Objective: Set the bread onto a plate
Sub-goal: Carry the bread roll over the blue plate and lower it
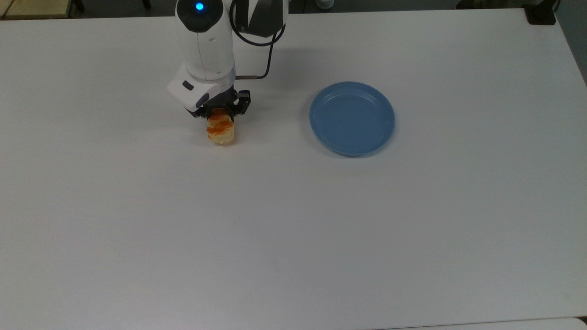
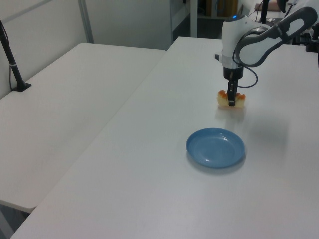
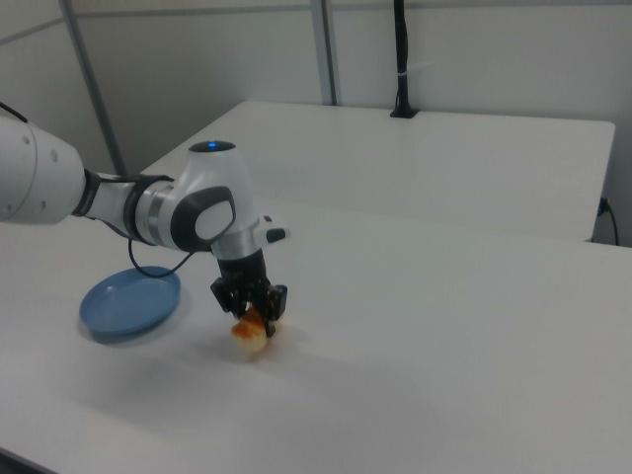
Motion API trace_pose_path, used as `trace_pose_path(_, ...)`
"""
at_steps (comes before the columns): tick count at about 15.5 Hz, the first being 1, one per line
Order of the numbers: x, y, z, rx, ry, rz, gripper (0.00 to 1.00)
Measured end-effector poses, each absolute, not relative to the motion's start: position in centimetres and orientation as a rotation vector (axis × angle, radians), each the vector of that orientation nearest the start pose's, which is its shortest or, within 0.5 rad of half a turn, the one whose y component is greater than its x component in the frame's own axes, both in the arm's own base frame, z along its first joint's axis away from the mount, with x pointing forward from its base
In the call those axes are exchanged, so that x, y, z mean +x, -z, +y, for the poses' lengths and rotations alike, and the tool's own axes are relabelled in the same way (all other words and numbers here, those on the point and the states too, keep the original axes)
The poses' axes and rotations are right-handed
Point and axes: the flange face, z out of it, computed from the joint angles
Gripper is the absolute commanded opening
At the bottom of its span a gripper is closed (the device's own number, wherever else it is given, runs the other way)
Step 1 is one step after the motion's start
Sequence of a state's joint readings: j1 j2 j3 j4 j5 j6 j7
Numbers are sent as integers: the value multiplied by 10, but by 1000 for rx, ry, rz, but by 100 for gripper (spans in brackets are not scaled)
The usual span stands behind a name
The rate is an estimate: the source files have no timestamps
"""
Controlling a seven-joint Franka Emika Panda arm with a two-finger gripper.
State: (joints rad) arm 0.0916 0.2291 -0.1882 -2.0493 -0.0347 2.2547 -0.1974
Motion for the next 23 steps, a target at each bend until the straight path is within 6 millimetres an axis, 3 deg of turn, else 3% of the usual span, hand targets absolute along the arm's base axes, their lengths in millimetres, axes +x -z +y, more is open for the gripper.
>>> trace_pose_path(3,589,-359,-53,-3201,-8,-199,50)
trace_pose_path(6,599,-386,-33,-3201,40,-199,50)
trace_pose_path(9,605,-396,12,-3197,83,-187,50)
trace_pose_path(12,605,-404,73,-3181,119,-182,50)
trace_pose_path(17,591,-403,165,-3159,127,-220,50)
trace_pose_path(20,587,-397,195,-3158,119,-237,50)
trace_pose_path(23,582,-373,217,-3167,67,-270,50)
